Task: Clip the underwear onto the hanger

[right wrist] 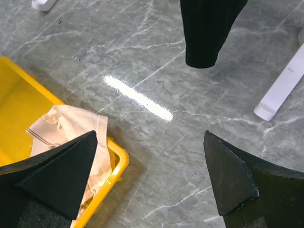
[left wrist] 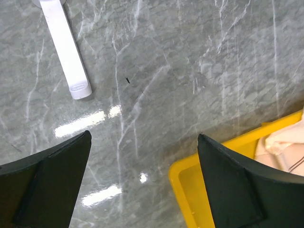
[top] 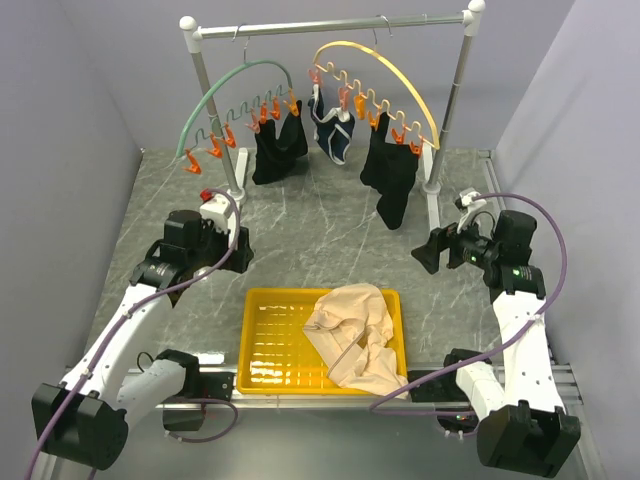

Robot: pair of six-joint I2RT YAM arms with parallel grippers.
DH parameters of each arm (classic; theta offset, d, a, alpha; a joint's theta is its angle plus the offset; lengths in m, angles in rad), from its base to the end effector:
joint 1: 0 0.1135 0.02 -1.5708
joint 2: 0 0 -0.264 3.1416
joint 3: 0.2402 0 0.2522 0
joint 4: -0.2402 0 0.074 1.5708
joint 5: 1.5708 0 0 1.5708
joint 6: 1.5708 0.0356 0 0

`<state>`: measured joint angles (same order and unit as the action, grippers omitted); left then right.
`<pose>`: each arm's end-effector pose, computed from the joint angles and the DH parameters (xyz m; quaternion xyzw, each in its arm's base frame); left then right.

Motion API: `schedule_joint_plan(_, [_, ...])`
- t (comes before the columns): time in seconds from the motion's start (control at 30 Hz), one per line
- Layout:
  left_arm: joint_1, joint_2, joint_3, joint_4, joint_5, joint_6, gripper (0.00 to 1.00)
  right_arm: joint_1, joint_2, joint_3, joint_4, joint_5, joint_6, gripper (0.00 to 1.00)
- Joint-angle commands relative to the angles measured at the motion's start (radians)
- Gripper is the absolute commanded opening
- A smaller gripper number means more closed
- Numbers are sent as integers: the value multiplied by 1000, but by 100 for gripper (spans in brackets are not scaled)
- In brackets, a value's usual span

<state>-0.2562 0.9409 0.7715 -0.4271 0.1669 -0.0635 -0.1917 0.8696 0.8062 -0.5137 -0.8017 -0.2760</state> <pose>0.1981 -0.0580 0.2834 0.1236 0.8728 -0.1470 0.4488 0.1823 -0.0093 0.3057 -0.2199 0.8008 0.2320 0.5064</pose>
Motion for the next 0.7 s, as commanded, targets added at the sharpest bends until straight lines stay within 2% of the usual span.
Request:
schedule_joint_plan(0.0, [5,-2,15,15,34,94,99,15,8,31,-42,-11,-61,100])
schedule_joint_plan(0.07, [3,-22,12,-10,144,166,99,24,16,40,-78,-10,-106,100])
schedule_joint_plan(0.1, [0,-30,6,-34,195,251,99,34,17,44,-92,-7,-121,100])
schedule_joint_plan(0.17, [-32,-60,-20,-42,246,301,100,47,23,48,-123,2,-152,100])
schedule_joint_plan(0.2, [-43,-70,-26,-51,273,382,99,58,25,48,-131,6,-160,100])
schedule_joint_plan(0.23, [-55,-86,-29,-108,368,446,99,64,25,48,-144,1,-184,100])
schedule_joint_plan(0.27, [-83,-93,-31,-134,400,578,99,73,23,47,-149,-4,-199,100])
schedule_joint_plan(0.37, [-144,-90,-25,-211,462,738,99,138,16,48,-193,-34,-326,100])
schedule_joint_plan(0.4, [-144,-87,-24,-214,486,754,99,164,14,50,-204,-36,-372,100])
schedule_joint_plan(0.5, [-144,-86,-20,-208,592,771,99,332,34,62,-273,-8,-642,99])
schedule_joint_plan(0.53, [-144,-90,-21,-188,612,745,99,412,61,74,-278,7,-752,99])
schedule_joint_plan(0.67, [-141,-88,-21,-79,663,556,99,585,204,160,-301,33,-939,96])
